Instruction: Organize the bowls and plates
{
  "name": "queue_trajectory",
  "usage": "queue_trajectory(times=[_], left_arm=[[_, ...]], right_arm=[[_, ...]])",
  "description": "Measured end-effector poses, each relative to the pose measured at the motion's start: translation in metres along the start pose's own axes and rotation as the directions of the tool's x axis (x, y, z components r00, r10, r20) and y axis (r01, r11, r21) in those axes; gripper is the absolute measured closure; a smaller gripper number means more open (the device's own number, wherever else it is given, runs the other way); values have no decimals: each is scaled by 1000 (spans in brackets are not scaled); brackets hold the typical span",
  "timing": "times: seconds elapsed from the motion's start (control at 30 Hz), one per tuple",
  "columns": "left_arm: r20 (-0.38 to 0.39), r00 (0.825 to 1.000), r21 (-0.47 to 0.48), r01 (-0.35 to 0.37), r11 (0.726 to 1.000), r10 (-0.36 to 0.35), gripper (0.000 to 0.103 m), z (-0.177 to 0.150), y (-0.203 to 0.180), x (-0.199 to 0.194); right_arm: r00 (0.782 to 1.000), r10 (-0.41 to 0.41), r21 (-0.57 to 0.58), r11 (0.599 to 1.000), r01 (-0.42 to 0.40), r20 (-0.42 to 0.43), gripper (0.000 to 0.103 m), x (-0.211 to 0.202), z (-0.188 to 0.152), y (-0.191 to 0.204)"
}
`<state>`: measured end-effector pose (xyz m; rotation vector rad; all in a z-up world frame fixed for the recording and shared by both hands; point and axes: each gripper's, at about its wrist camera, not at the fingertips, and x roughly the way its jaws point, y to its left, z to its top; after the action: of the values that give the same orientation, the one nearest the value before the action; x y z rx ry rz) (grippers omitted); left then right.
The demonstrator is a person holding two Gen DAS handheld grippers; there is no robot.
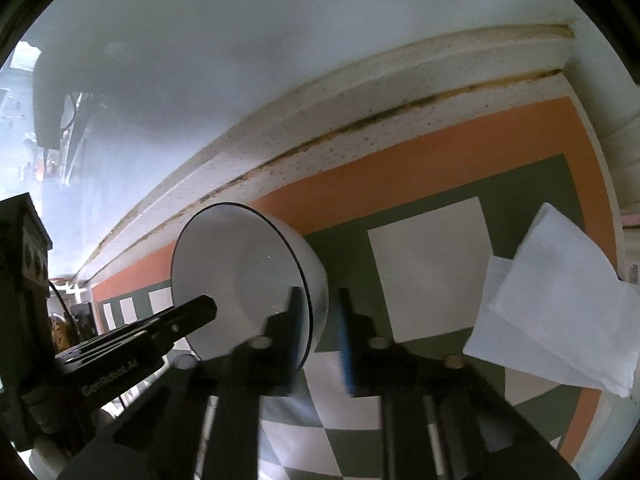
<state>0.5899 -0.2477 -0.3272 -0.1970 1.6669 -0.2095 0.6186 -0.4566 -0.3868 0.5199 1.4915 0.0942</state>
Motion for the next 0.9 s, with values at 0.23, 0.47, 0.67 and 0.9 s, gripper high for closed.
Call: queue_trajectory(times=[0.23, 0.47, 0.67, 0.9], left_arm=[[11, 1000, -2, 12, 1000, -12, 88, -2, 4, -3], [45, 999, 37, 1, 999, -2, 88, -16, -4, -19], [84, 996, 82, 1, 997, -8, 88, -41, -9, -45], [130, 991, 127, 24, 992, -41, 88, -88, -9, -87]], right_arm=[[999, -42, -22, 999, 43, 17, 94, 2, -4, 7], [999, -50, -40, 998, 51, 19, 94, -5, -16, 17], [997, -53, -64, 996, 56, 47, 94, -34, -40, 26], [995, -44, -82, 995, 52, 92, 94, -76, -86, 39]])
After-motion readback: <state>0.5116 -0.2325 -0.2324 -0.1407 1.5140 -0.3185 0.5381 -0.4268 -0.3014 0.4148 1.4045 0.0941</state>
